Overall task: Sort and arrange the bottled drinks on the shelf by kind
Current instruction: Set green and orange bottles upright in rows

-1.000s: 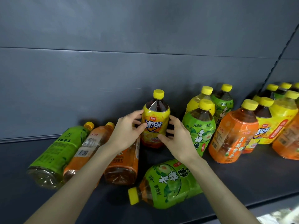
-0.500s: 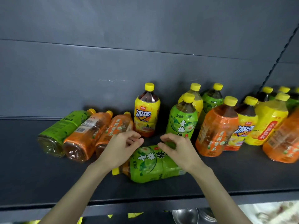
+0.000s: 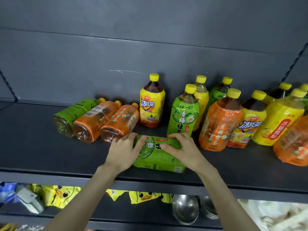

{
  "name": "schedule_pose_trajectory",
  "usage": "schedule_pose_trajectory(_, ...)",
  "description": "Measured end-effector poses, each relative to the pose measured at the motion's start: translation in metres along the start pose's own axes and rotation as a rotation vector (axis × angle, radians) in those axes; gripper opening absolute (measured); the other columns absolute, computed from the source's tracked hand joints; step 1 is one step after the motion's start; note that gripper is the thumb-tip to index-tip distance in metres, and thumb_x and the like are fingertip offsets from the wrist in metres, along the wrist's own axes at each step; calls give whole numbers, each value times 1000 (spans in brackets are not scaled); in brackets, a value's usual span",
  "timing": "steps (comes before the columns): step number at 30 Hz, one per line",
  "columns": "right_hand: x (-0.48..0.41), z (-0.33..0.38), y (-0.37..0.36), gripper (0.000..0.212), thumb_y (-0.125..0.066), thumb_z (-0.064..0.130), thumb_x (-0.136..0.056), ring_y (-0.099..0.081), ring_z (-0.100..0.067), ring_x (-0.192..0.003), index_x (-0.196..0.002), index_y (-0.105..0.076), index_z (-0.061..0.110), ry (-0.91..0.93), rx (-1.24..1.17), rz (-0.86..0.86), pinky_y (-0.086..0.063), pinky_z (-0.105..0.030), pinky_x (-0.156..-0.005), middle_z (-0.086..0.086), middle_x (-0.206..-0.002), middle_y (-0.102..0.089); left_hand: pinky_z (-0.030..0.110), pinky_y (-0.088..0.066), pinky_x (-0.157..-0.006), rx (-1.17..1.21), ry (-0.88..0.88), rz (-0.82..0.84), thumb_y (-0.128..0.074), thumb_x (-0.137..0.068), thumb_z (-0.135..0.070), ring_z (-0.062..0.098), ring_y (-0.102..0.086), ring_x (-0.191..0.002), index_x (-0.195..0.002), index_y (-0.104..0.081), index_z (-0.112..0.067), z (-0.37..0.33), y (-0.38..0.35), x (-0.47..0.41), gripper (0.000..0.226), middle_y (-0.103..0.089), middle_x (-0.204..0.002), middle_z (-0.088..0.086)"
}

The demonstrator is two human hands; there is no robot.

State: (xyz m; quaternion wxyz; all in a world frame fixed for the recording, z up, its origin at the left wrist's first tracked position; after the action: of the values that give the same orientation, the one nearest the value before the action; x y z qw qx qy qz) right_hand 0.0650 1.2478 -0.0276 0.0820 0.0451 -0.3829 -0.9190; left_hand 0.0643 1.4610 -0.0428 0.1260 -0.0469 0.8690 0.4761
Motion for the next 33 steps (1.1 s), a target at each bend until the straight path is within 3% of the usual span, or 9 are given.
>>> schedule_pose_trajectory(3,5,-5,1,95,-55,86,-52,-52,-10,-114,-131,-48,33,-83,-112,42,-40,-23,-90,9,-122,-51,36,-31,-96,-23,22,-85,-29,-97,-55,21,-60,-107,-113,-60,-18,-2,-3,11,50,-69,-109,3)
schedule_pose_trajectory(7,6,-7,0,90,-58,86,-49,-61,-7,-96,-122,-53,34,-101,-162,-23,-44,-20,-75,8,-113,-60,43,-41,-89,-7,163,-48,-19,-83,-71,31,-50,-112,-110,-59,-16,-2,-4,20,73,-63,-110,8)
schedule_pose_trajectory(10,10,-9,-6,81,-61,83,-51,-52,-9,-108,-117,-55,38,-63,-197,-104,-40,-18,-80,12,-120,-53,45,-40,-95,16,274,-8,-15,-68,-84,38,-45,-117,-111,-59,-14,1,-1,26,93,-52,-119,12)
schedule_pose_trajectory(14,16,-14,-11,89,-63,89,-42,-56,-12,-114,-114,-58,38,-51,-291,-195,-47,-39,-97,12,-125,-59,39,-40,-96,204,317,-36,-36,-62,-86,31,-50,-109,-111,-62,-12,-2,1,27,92,-44,-117,4)
schedule_pose_trajectory(17,19,-15,-16,79,-74,75,-49,-60,-16,-111,-114,-58,33,-12,-461,-260,-52,-45,-94,6,-119,-63,27,-37,-89,335,240,-145,-54,-57,-81,16,-44,-102,-109,-65,-12,-9,11,21,88,-41,-112,-2)
schedule_pose_trajectory(23,17,-9,-36,60,-79,39,-65,-65,-14,-104,-118,-52,29,51,-761,-372,-59,-33,-80,-3,-118,-62,2,-33,-81,468,-57,-413,-80,-63,-47,-10,-48,-94,-94,-67,-17,-22,37,-15,45,-46,-102,-3)
schedule_pose_trajectory(25,13,-8,-41,61,-77,41,-66,-60,-16,-114,-120,-52,29,50,-761,-393,-55,-40,-90,-5,-126,-57,-2,-32,-81,466,-171,-446,-83,-61,-44,-16,-47,-95,-96,-66,-20,-26,43,-27,45,-48,-100,-2)
schedule_pose_trajectory(28,7,-6,-44,69,-72,62,-57,-50,-15,-122,-119,-53,38,2,-644,-431,-47,-42,-102,0,-128,-51,0,-33,-83,460,-300,-441,-81,-58,-50,-6,-50,-96,-101,-60,-29,-32,52,-45,52,-47,-102,-2)
schedule_pose_trajectory(33,-5,-9,-46,75,-69,72,-51,-56,-12,-113,-114,-55,36,-40,-610,-477,-50,-35,-96,1,-121,-58,3,-37,-86,510,-311,-471,-86,-55,-44,1,-50,-101,-115,-57,-26,-37,49,-61,69,-46,-113,-1)
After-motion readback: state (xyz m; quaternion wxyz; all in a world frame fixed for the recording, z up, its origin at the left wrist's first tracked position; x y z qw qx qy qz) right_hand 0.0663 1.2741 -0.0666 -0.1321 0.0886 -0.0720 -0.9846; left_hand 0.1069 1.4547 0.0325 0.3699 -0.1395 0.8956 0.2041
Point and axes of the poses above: each hand's wrist, its own x-axis away from the middle knuckle, its own y-axis out of the back of the hand, z = x × y, the point moved 1 cm from there along -x, towards the middle knuckle
